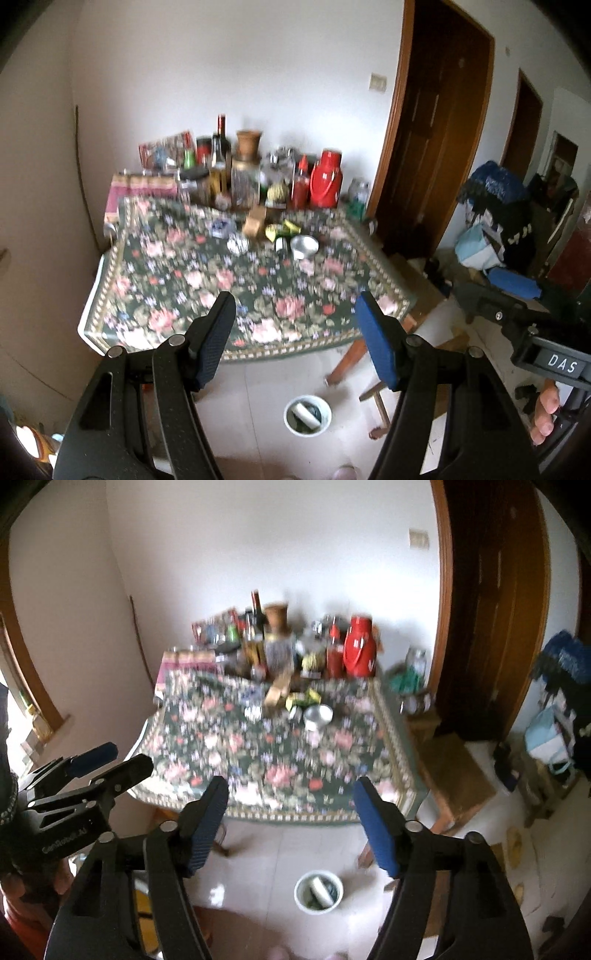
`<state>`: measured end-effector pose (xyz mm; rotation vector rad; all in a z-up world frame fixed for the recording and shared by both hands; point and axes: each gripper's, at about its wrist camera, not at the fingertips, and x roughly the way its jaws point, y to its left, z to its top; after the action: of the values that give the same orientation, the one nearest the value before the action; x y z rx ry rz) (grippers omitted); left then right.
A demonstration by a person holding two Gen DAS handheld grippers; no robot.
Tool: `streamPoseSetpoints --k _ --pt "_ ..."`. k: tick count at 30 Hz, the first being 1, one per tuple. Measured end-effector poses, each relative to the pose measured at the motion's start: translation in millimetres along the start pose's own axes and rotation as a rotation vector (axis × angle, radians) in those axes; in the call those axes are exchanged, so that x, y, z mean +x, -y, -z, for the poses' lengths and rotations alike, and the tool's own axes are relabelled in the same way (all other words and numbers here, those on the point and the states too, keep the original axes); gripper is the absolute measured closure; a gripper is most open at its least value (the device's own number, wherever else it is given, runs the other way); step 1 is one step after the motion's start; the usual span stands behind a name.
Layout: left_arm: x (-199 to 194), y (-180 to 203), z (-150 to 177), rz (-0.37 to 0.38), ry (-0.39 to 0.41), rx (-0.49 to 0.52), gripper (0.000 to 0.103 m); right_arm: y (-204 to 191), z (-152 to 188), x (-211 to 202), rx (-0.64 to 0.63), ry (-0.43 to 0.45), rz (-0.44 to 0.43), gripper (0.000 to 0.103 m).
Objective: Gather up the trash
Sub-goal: 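Raise both open tools back up over the table toward the foil ball and tin lid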
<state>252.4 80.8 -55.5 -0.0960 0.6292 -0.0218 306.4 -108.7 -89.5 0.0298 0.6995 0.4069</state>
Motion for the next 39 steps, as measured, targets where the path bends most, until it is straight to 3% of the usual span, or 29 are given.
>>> streamPoseSetpoints --k 3,5,7,19,31,39 --pt "-16 -7 -5 0.015 0.042 -0.003 0.026 -9 -7 -15 -0.010 0.045 0.022 0.034" --pt "-24 -12 -7 0.004 0.070 -0.007 0.017 -13 -9 -22 -0.015 0.073 0.034 0.021" --pt "-28 -15 -9 -0.014 0.086 -0.015 0.013 -14 -10 -28 -0.015 0.103 0.058 0.014" --pt "17 -13 -41 -0.079 0.086 -0.033 0.013 24 -35 -4 0.012 0.108 0.065 0.013" --pt "114 17 -123 -0.128 0.111 -0.101 0.013 86 -108 55 -0.073 0.115 0.009 0.013" --pt "156 34 -147 -0.202 0.079 -0.130 0.013 110 -148 103 -0.141 0.065 -0.086 0.013"
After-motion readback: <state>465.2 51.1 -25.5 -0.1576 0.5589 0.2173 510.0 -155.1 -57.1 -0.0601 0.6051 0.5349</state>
